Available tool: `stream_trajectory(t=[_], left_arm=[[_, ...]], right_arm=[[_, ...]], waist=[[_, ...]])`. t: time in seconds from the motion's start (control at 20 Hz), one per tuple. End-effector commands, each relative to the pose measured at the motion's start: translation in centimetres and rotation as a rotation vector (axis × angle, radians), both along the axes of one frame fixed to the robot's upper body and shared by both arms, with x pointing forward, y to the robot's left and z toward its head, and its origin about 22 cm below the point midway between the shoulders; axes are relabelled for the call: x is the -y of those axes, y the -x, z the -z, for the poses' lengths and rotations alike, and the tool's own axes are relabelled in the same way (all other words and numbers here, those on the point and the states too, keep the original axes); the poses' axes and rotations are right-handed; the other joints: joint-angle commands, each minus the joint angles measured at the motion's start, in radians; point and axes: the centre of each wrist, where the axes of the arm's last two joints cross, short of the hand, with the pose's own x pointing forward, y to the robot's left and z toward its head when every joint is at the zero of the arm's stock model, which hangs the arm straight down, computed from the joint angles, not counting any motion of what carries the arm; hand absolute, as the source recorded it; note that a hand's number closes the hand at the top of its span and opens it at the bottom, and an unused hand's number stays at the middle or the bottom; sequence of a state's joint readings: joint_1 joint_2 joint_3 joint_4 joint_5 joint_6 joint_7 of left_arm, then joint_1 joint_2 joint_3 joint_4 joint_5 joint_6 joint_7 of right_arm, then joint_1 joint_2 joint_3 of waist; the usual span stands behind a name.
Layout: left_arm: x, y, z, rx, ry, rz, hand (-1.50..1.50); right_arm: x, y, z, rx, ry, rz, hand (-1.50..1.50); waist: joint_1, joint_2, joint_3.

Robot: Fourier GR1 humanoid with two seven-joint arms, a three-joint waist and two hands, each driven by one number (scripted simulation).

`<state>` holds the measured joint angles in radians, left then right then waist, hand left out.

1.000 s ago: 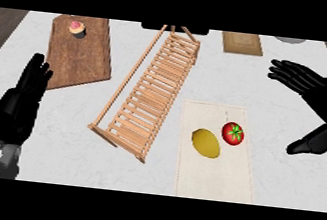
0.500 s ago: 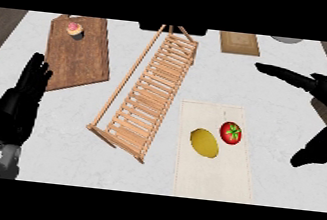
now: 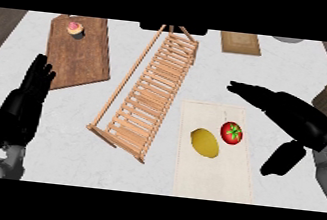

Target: Pick the tomato from the placemat and place it in the tiered shelf

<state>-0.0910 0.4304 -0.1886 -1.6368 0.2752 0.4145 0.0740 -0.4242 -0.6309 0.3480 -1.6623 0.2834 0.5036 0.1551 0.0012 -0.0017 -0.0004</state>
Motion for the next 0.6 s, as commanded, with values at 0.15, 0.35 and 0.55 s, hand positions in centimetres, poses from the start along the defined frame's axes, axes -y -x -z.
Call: stream_trajectory(t=[0.15,0.35,0.55], left_arm=[[0.9,-0.7,-0.8,0.003,-0.011,0.011,0.0],[-0.2,0.5,-2.1,0.007,-0.005,0.027,0.0],[0.7,0.7,0.0,0.006,-0.007,0.014,0.0]], right_arm=[[-2.7,0.4,1.7,0.057,0.244,0.071,-1.5],[-1.5,-0.8,3.1,0.042,0.267,0.131,-1.5],[-0.7,-0.7,5.8,0.041,0.229,0.106,-1.5]], waist=[[0.002,0.001,0.0],[0.006,0.001,0.001],[0.003,0.002,0.0]])
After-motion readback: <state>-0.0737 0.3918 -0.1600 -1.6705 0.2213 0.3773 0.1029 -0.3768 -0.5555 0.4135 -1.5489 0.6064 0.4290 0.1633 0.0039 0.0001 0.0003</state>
